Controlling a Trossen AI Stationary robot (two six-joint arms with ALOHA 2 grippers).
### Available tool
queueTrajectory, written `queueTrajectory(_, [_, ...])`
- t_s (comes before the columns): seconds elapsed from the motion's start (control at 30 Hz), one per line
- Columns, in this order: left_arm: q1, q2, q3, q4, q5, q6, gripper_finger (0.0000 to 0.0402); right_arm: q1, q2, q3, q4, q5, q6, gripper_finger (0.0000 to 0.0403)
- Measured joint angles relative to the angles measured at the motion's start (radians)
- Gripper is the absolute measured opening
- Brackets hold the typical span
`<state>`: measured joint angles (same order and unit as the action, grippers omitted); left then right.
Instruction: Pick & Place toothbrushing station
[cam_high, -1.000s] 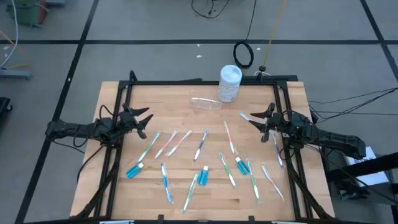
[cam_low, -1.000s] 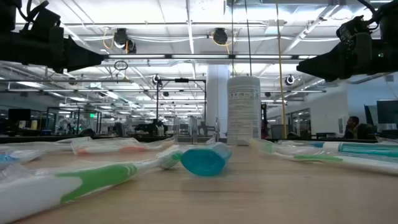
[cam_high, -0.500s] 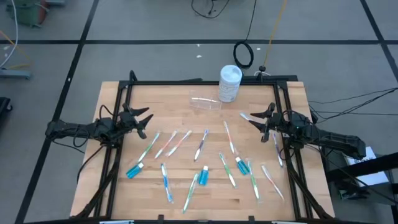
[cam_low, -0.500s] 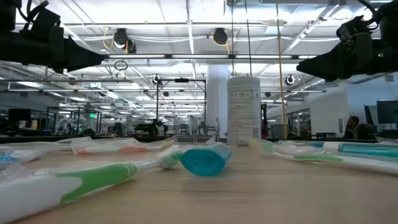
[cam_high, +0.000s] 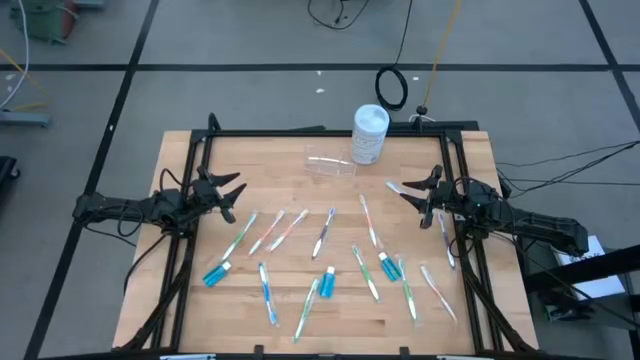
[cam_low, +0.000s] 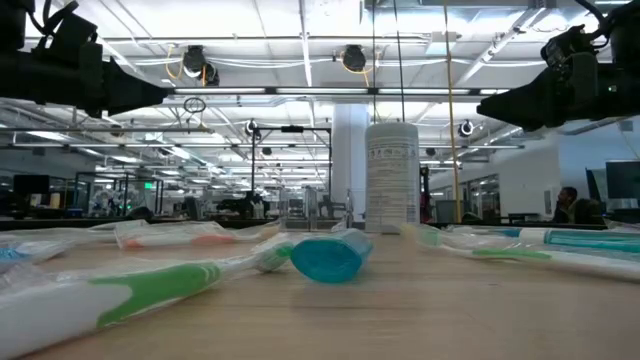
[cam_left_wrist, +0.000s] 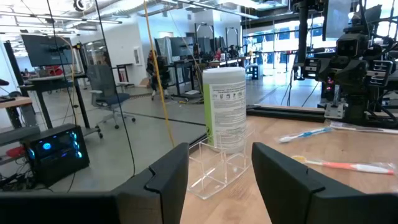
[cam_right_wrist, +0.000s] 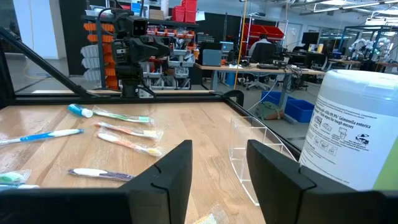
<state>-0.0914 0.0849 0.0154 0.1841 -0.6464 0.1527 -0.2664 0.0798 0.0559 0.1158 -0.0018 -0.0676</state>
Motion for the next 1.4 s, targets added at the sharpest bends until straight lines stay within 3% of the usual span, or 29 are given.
queueTrajectory(0.23, [0.000, 0.000, 0.000, 0.000, 0.000, -0.007, 0.0182, 0.000, 0.000, 0.000, 0.000, 0.008, -0.012, 0.0144])
queueTrajectory(0.43, [0.000, 0.000, 0.000, 0.000, 0.000, -0.099, 0.0182, -0.001, 0.000, 0.000, 0.000, 0.054, -0.304, 0.0144])
queueTrajectory(0.57, [0.000, 0.000, 0.000, 0.004, 0.000, -0.132, 0.0182, -0.001, 0.000, 0.000, 0.000, 0.052, -0.388, 0.0144])
queueTrajectory(0.7, [-0.001, 0.000, 0.013, -0.058, -0.001, -0.137, 0.0182, 0.000, 0.000, 0.000, -0.002, 0.040, -0.183, 0.0144])
queueTrajectory(0.93, [0.001, 0.017, 0.170, -0.458, -0.012, -0.357, 0.0182, 0.000, 0.000, 0.000, -0.065, 0.023, -0.005, 0.0144])
queueTrajectory(1.07, [0.001, 0.102, 0.302, -0.624, 0.061, -0.429, 0.0182, 0.000, 0.000, 0.000, -0.068, 0.023, 0.016, 0.0144])
queueTrajectory(1.27, [0.000, 0.345, 0.448, -0.734, 0.097, -0.466, 0.0182, 0.000, 0.000, 0.000, -0.071, 0.023, 0.044, 0.0144])
queueTrajectory(1.4, [0.001, 0.519, 0.563, -0.909, 0.223, -0.603, 0.0182, 0.000, 0.000, 0.000, -0.074, 0.023, 0.082, 0.0144])
